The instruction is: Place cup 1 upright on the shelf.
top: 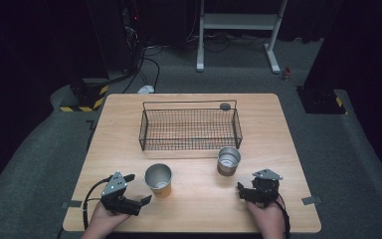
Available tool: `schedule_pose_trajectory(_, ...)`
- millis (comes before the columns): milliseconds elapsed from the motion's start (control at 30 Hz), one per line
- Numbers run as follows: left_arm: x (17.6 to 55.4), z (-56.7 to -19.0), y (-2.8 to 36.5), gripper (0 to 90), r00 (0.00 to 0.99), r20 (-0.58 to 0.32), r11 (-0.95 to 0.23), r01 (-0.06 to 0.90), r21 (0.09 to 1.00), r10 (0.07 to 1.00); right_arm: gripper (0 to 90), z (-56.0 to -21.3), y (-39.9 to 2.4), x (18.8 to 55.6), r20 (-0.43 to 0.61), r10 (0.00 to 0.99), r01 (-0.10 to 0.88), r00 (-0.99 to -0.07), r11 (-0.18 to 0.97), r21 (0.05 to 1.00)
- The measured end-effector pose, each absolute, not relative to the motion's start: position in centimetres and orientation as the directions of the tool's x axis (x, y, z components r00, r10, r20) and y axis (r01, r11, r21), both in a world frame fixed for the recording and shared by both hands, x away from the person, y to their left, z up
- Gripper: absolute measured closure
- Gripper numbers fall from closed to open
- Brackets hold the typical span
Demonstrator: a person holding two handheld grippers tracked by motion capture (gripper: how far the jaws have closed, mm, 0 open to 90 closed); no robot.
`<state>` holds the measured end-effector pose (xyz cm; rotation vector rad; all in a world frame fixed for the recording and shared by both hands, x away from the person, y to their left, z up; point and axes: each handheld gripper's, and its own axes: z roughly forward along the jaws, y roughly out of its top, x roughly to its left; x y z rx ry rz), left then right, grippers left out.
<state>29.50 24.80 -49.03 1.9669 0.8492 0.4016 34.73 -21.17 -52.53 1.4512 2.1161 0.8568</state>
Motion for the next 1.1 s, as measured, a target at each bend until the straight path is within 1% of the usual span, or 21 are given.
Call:
schedule_pose_trajectory(200, 29.7, -49.0, 24.2, 0.5, 0.721, -0.042, -0.35, 0.385, 0.854, 0.692, 9.0, -52.5, -21.2, 34.9, -0.009, 0.936, 0.667, -0.353, 0.258, 0.699)
schedule_pose_trajectory(367, 29.8, -48.9, 23.8, 0.5, 0.731, -0.056, -0.341, 0.383, 0.859, 0.68, 9.0, -52.5, -21.2, 34.9, -0.01, 0.935, 0.666, -0.354, 0.26, 0.699)
schedule_pose_trajectory(833, 30.3, -48.8, 22.7, 0.5, 0.743, -0.042, -0.346, 0.36, 0.866, 0.668, 9.0, -52.5, -21.2, 34.9, -0.009, 0.936, 0.667, -0.353, 0.258, 0.699)
schedule_pose_trajectory(1100, 30.7, -48.6, 22.2, 0.5, 0.745, -0.046, -0.326, 0.346, 0.88, 0.665, 9.0, -52.5, -21.2, 34.9, -0.01, 0.935, 0.666, -0.353, 0.259, 0.7)
